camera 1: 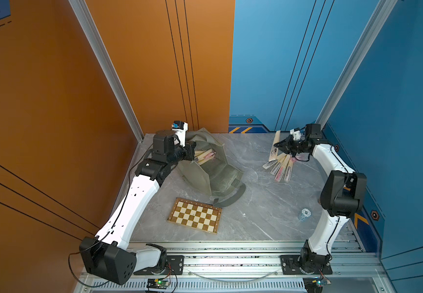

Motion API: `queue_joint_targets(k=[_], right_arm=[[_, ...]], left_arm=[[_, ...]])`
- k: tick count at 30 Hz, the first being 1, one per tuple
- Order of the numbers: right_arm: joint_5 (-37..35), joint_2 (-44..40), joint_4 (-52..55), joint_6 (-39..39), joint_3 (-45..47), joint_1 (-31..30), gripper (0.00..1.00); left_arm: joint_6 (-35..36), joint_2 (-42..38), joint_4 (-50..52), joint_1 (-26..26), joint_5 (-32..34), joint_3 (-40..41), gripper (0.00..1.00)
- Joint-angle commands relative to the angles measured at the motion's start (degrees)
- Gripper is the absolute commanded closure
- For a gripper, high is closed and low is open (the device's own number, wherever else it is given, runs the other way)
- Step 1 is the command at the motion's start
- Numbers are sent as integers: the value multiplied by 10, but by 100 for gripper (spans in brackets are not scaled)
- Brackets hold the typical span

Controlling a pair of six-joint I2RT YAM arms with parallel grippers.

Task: Take out the folding fans from the tote bags
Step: Place the folding fan at the center of the board.

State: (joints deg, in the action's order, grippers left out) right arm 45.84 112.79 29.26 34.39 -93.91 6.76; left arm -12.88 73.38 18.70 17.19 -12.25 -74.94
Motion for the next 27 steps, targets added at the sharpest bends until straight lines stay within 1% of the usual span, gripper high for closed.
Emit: queue_joint_targets(k=[1, 2, 5, 6, 10, 11, 14, 15, 19, 24, 27], right_arm=[[-61, 18, 80, -40, -14, -7, 93], [-67, 25, 87, -40, -15, -7, 91], [-69, 45, 105, -46, -13, -8, 90], [-72, 50, 114, -52, -12, -8, 85], [-108, 50, 141, -82, -6, -7, 57], [-108, 47, 145, -87, -7, -6, 53], [-98, 20, 152, -116, -1, -6, 50], [-82, 7, 153, -131, 3, -7, 50], [46, -62, 151, -160, 31, -13, 50], [115, -167, 131, -145, 95, -45, 50], [144, -222, 131, -147, 138, -76, 50]], left_arm=[[-7, -18, -45, 31, -6, 17, 100], [-13, -22, -50, 38, -1, 27, 100], [-35, -40, -74, 50, 11, 66, 100], [-38, -47, -95, 53, 18, 77, 100], [-51, -67, -103, 60, 28, 108, 100], [-55, -69, -103, 62, 29, 113, 100], [-65, -77, -103, 78, 43, 132, 100], [-68, -78, -104, 83, 49, 135, 100], [-74, -72, -104, 100, 68, 139, 100], [-85, -43, -93, 112, 65, 114, 100], [-90, -27, -56, 114, 51, 92, 100]])
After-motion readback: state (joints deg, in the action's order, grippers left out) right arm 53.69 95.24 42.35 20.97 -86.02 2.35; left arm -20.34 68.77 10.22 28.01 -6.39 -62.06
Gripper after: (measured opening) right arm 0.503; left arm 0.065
